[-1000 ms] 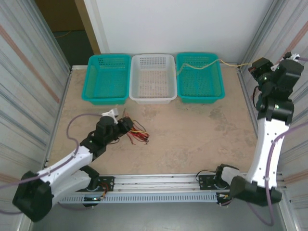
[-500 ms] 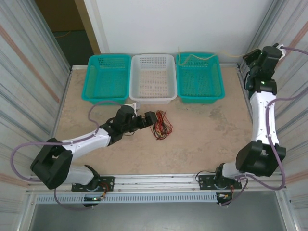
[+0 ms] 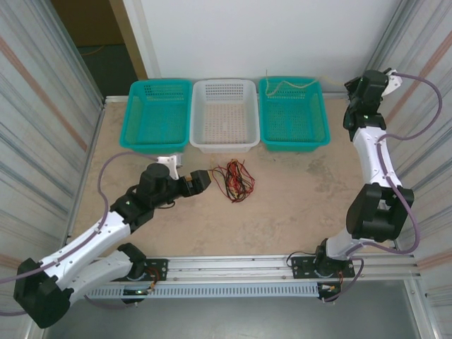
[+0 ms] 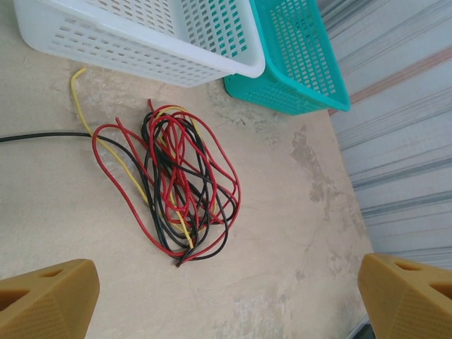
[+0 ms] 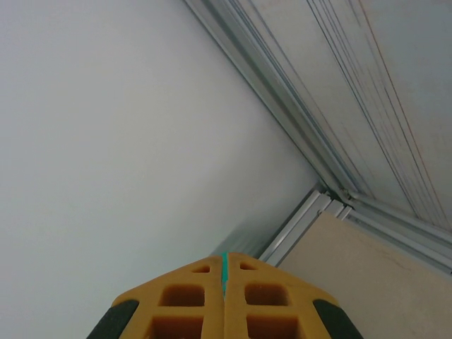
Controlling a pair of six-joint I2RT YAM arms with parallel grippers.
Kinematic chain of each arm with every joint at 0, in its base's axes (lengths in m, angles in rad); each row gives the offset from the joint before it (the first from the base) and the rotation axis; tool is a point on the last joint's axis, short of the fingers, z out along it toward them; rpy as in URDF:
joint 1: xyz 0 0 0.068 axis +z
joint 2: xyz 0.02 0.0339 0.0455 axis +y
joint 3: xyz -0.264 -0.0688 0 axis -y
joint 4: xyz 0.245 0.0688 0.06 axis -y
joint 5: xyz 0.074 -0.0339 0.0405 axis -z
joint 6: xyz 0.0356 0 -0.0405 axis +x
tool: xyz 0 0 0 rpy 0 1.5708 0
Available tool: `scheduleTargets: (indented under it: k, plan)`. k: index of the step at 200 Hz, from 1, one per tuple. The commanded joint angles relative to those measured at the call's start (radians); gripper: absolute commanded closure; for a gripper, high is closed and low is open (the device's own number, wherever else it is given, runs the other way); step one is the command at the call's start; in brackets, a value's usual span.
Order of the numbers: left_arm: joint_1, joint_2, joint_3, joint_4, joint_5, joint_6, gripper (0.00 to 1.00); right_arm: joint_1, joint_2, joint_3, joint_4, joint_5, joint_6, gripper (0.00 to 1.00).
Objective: Untangle the cables
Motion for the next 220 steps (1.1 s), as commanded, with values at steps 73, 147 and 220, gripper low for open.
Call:
scheduleTargets:
  k: [73, 147, 220]
  plan:
    - [0.008, 0.043, -0.022, -0.016, 0.021, 0.009, 0.09, 0.035, -0.063, -0.184, -0.020, -0.017, -0.047, 0.69]
    - [0.025, 0.066, 0.018, -0.089, 0.007, -0.005, 0.17, 0.025, -0.191, -0.215, -0.381, -0.201, -0.129, 0.47]
    - [0.035, 0.071, 0.027, -0.121, 0.017, -0.035, 0.22, 0.223, -0.349, -0.265, -0.688, -0.326, -0.244, 0.42]
